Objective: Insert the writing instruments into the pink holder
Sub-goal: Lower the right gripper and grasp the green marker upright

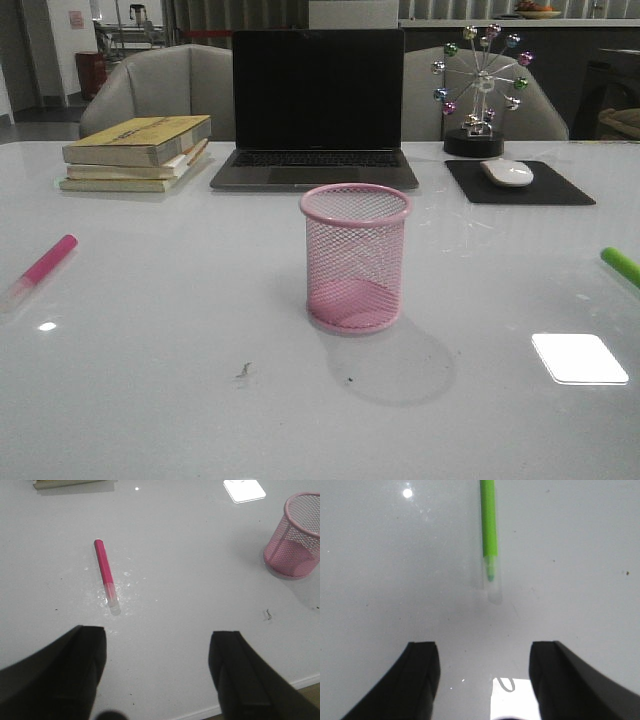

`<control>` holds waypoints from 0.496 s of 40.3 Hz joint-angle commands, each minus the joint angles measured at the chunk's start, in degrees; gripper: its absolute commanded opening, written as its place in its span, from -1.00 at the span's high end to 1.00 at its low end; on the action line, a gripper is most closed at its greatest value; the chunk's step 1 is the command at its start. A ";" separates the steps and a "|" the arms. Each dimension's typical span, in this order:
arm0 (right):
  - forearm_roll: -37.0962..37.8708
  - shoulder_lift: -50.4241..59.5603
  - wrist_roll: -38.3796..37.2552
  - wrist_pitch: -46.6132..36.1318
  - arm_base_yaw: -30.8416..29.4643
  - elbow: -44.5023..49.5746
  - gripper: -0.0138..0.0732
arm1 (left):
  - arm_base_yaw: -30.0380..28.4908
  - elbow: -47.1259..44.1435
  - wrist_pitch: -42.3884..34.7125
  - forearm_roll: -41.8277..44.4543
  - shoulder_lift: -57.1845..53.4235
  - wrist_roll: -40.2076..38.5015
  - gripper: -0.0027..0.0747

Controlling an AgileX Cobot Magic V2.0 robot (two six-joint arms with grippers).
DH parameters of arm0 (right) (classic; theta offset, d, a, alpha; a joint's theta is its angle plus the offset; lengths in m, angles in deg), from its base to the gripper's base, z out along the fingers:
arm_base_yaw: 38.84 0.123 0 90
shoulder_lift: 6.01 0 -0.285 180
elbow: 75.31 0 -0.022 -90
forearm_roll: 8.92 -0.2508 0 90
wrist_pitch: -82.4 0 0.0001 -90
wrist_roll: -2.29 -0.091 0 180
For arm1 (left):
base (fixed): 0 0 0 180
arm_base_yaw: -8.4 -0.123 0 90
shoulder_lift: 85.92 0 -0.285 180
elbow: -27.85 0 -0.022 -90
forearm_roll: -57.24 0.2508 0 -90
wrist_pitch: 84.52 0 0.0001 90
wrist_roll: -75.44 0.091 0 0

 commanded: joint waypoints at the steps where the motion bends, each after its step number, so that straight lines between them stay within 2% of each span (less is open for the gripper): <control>1: 0.91 -4.51 0.43 -3.82 -0.34 -5.50 -0.48 | 0.42 2.00 -4.24 -0.14 0.22 0.21 -0.23; 20: 0.91 -29.53 0.43 -1.48 -0.34 -24.01 -0.48 | 0.42 2.00 -4.24 -0.14 0.22 0.21 0.10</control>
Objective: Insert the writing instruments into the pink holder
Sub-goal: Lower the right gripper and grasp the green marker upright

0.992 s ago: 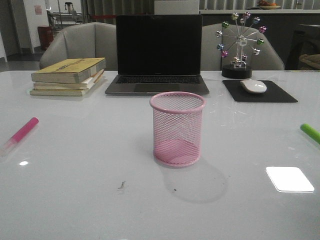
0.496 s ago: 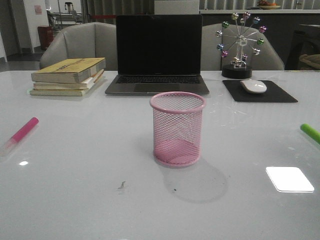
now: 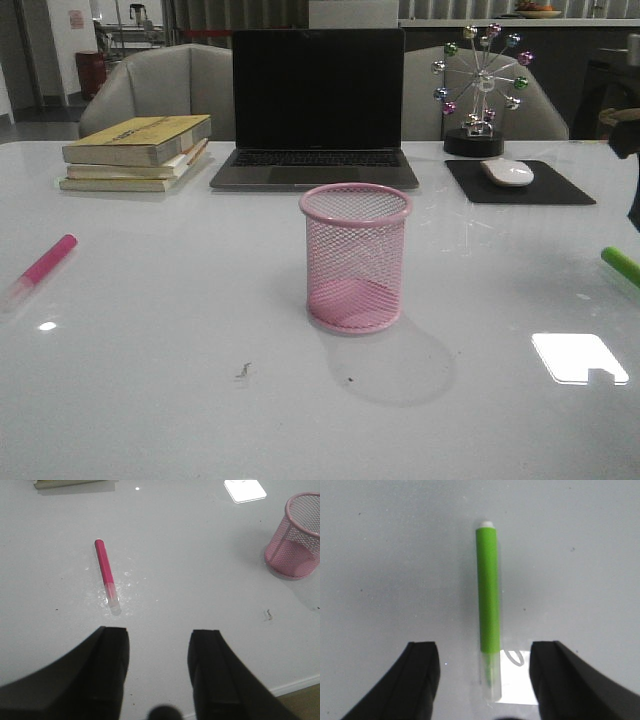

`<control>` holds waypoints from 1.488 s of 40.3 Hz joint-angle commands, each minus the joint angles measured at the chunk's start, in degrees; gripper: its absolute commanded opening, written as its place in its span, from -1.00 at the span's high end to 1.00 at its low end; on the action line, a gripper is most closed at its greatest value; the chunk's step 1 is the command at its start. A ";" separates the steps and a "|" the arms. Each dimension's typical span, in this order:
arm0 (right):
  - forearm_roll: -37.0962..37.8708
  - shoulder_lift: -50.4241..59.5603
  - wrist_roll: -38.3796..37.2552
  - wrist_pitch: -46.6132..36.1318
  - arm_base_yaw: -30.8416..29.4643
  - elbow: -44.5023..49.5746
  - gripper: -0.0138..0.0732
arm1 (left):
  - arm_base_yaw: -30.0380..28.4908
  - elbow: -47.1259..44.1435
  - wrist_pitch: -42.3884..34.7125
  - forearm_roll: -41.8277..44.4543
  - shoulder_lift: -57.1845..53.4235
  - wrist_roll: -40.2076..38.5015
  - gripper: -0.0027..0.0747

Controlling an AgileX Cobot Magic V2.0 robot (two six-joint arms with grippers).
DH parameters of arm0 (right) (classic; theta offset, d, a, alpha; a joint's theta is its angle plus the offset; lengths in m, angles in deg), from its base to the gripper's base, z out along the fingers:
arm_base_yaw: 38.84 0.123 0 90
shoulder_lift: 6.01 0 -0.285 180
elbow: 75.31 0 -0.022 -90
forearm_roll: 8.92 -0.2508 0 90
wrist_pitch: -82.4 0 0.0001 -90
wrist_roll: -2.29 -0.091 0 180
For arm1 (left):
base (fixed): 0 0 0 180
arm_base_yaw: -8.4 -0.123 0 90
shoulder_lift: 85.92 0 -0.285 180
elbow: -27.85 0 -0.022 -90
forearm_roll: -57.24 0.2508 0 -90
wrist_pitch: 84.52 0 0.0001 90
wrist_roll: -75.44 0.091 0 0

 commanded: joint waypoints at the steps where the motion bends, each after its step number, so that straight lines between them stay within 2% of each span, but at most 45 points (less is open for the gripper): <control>1: 0.78 -2.42 0.43 -0.26 -0.34 -5.68 -0.48 | 0.42 2.00 -4.24 -0.14 0.22 0.21 0.11; 23: 0.97 -18.20 0.43 8.04 -0.34 -22.95 -0.48 | 0.42 2.00 -4.24 -0.14 0.22 0.21 0.42; 46: 0.97 -22.51 0.43 10.88 -0.34 -26.78 -0.48 | 0.42 2.00 -4.24 -0.14 0.22 0.21 0.70; 49: 0.98 -22.45 0.43 10.71 -0.34 -26.78 -0.36 | 0.42 2.00 -4.24 -0.14 0.22 0.21 0.70; 55: 0.98 -22.45 0.43 10.89 -0.34 -26.78 0.19 | 0.42 2.00 -4.24 -0.14 0.22 0.21 0.70; 57: 0.98 -22.40 0.43 11.10 -0.34 -26.78 0.31 | 0.42 2.00 -4.24 -0.14 0.22 0.21 0.70; 60: 0.92 -21.85 0.43 10.96 -0.29 -26.67 0.36 | 0.42 2.00 -4.24 -0.14 0.22 0.21 0.70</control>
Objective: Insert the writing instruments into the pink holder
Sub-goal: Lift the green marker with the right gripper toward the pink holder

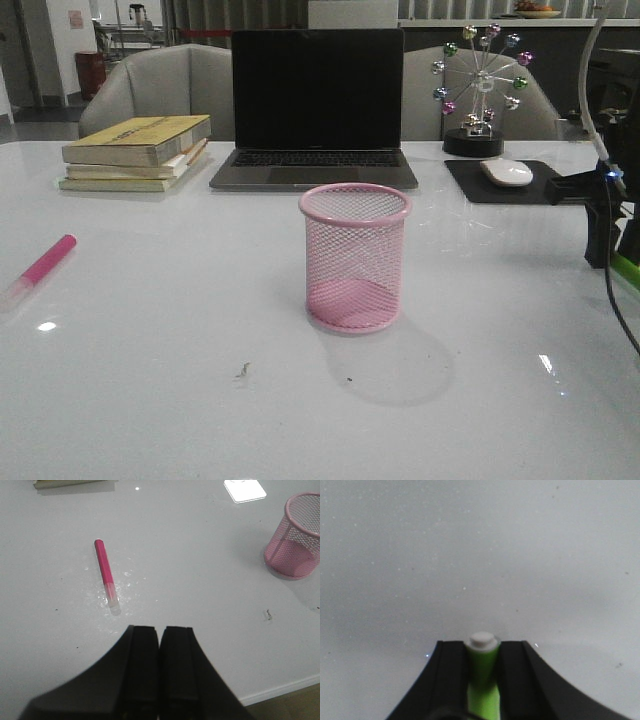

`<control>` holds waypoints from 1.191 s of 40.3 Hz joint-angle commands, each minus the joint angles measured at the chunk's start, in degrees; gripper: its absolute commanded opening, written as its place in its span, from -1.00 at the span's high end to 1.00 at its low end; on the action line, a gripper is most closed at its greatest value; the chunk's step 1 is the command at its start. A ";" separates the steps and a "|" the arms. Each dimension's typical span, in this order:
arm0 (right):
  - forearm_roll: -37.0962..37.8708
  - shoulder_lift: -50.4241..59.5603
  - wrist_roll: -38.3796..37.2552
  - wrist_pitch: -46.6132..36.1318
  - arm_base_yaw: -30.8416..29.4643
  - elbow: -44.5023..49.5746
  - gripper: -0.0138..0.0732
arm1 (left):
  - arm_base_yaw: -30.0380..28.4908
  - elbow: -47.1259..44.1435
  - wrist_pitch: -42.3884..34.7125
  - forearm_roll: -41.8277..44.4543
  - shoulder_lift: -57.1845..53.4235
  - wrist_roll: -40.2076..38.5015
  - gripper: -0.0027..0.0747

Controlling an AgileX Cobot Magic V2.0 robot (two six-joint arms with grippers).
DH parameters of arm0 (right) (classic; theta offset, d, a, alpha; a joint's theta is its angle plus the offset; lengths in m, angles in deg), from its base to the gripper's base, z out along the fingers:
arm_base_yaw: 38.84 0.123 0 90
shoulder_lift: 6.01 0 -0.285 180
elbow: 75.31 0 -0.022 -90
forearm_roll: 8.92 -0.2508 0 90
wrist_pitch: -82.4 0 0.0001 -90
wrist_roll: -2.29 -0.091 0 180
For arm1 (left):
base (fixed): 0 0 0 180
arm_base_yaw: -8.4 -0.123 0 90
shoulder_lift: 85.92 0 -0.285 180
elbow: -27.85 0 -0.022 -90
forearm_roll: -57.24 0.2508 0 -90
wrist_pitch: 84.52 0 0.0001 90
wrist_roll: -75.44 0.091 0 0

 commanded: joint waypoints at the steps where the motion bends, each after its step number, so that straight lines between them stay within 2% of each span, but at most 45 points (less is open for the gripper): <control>1: 0.29 3.74 0.43 -0.29 -0.29 -1.29 0.36 | 0.42 2.00 -4.24 -0.14 0.22 0.20 0.70; 6: -1.38 7.26 0.43 -3.38 -0.15 0.59 0.36 | 0.42 2.00 -4.24 -0.14 0.22 0.20 0.70; 10: -3.71 12.21 0.43 -9.64 -0.03 4.93 0.36 | 0.42 2.00 -4.24 -0.14 0.22 0.20 0.70; 26: -5.14 38.10 0.43 -35.52 2.70 28.62 0.36 | 0.42 2.00 -4.24 -0.14 0.22 0.20 0.70; 39: -4.96 53.10 0.43 -45.25 14.07 40.48 0.36 | 0.42 2.00 -4.24 -0.14 0.22 0.20 0.70; 48: -1.50 56.74 0.43 -62.43 25.99 46.78 0.36 | 0.42 2.00 -4.24 -0.14 0.22 0.20 0.70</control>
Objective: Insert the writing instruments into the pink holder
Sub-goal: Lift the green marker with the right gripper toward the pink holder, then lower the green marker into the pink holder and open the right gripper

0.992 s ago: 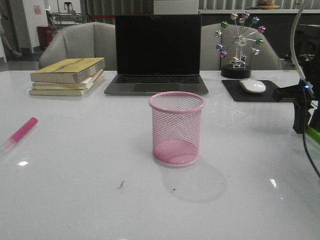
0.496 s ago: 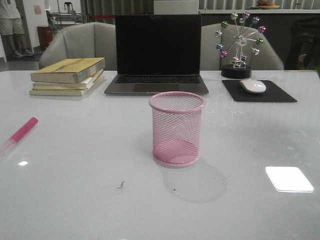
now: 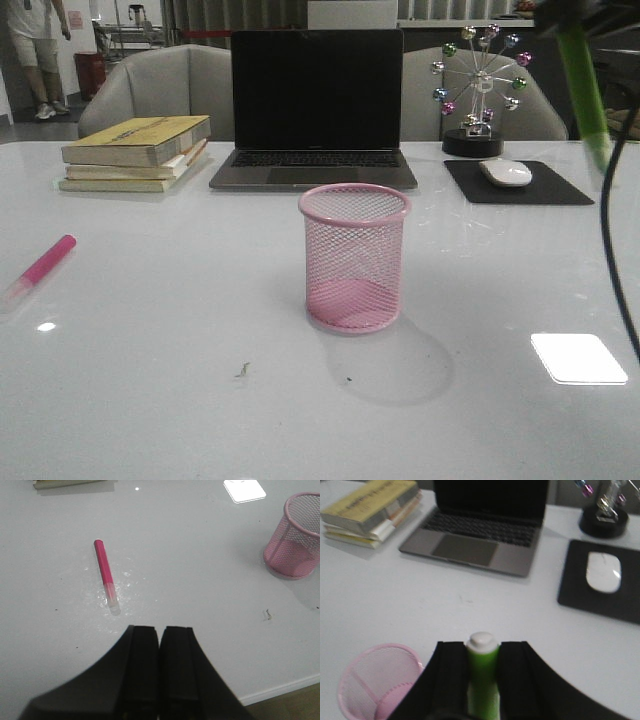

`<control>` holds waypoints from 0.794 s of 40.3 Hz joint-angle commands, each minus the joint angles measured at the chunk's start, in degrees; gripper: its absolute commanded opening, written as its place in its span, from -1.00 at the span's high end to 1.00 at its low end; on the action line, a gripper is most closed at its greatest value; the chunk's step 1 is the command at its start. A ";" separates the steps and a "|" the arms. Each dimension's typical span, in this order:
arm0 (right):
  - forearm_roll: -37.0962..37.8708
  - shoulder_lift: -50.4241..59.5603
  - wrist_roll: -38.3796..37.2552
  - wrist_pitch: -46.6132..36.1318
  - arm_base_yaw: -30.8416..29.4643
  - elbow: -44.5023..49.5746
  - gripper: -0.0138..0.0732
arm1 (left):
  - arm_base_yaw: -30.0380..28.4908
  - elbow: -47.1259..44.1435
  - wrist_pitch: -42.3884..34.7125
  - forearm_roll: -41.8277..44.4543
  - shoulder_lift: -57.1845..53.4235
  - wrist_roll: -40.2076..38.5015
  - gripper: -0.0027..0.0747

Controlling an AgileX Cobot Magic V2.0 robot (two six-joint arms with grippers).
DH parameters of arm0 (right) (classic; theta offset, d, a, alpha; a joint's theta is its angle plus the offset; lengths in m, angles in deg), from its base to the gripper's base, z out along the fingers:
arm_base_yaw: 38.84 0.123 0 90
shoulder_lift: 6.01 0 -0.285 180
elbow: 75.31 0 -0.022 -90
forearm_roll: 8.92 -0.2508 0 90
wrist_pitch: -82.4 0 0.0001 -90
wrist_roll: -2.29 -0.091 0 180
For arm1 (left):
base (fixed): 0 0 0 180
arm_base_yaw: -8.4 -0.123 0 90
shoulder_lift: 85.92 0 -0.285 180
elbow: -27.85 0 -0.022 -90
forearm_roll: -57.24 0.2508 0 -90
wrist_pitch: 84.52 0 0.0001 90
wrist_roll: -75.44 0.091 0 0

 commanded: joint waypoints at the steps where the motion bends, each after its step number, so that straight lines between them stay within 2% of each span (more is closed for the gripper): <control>1: 2.97 1.81 0.43 -14.78 5.05 0.69 0.36 | 0.42 2.00 -4.24 -0.14 0.22 0.20 0.70; 4: 5.75 1.04 0.43 -22.35 8.83 2.17 0.36 | 0.42 2.00 -4.24 -0.14 0.22 0.20 0.70; 9: 7.21 -2.49 0.43 -33.92 11.91 2.55 0.36 | 0.42 2.00 -4.24 -0.14 0.22 0.20 0.70; 21: 7.21 -18.12 0.43 -61.85 12.41 2.55 0.36 | 0.42 2.00 -4.24 -0.14 0.22 0.20 0.70; 25: 7.21 -23.18 0.43 -67.01 12.41 2.55 0.36 | 0.42 2.00 -4.24 -0.14 0.22 0.20 0.70; 32: 7.27 -29.41 0.43 -68.48 12.41 2.55 0.36 | 0.42 2.00 -4.24 -0.14 0.22 0.20 0.70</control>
